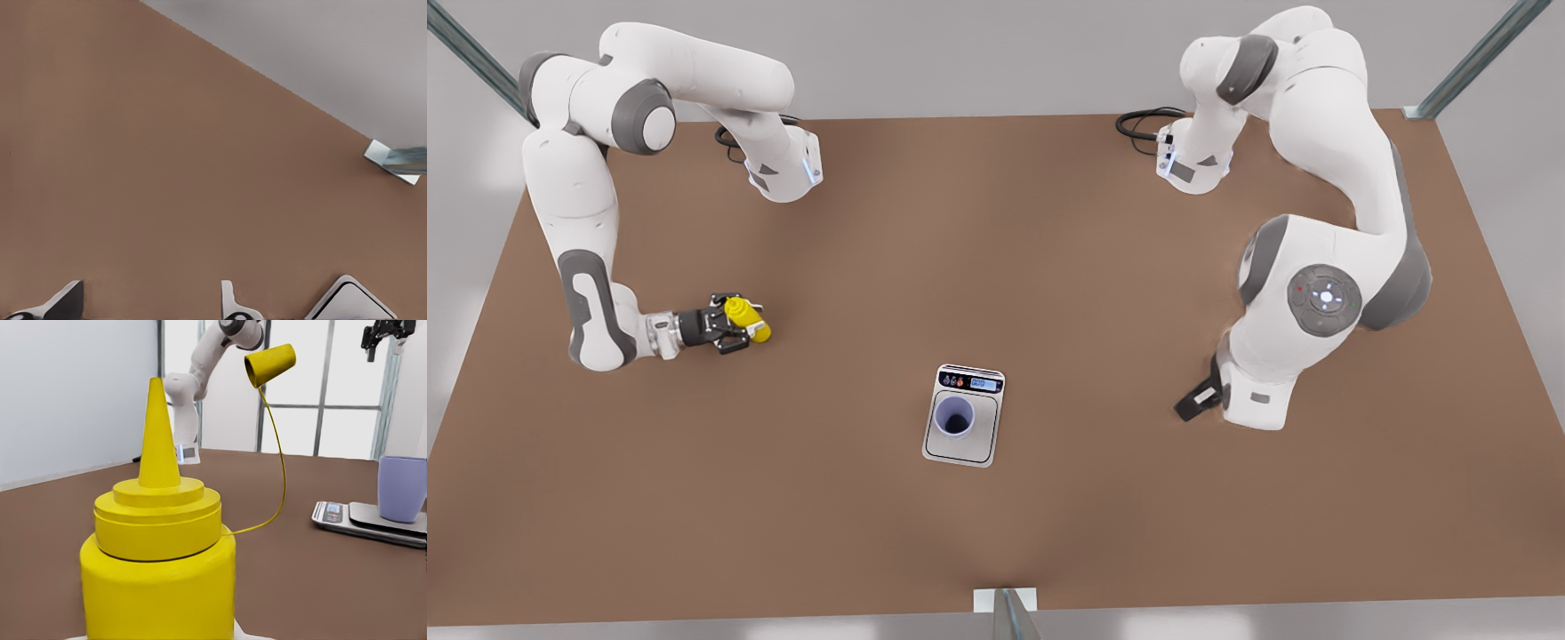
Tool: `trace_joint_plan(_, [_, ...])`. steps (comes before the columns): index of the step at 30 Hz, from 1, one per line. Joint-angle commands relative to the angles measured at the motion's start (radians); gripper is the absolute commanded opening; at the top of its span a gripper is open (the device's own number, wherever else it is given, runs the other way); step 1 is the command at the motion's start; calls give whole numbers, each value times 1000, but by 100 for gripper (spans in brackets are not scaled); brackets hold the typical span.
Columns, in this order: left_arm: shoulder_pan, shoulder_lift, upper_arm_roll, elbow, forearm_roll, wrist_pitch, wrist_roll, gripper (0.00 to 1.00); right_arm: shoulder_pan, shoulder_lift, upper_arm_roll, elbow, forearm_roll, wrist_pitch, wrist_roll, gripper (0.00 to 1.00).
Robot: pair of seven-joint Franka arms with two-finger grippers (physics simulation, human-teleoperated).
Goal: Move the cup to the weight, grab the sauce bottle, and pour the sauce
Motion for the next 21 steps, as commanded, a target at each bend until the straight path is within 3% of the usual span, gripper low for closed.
trace_joint_plan(1, [17,-285,60,-440,50,70,864,100,1,-10,9,9,13,-15,-106,45])
trace_joint_plan(2, [0,-342,77,-530,21,129,863,100,17,-30,21,22,13,-15,-62,46])
trace_joint_plan(4, [0,-344,120,-496,-135,131,875,100,56,-54,21,42,13,-13,18,46])
trace_joint_plan(14, [11,-302,116,-470,-97,76,887,100,371,-151,17,225,97,126,708,47])
trace_joint_plan(21, [17,-298,118,-441,-95,83,880,100,555,-209,7,371,-133,269,1095,47])
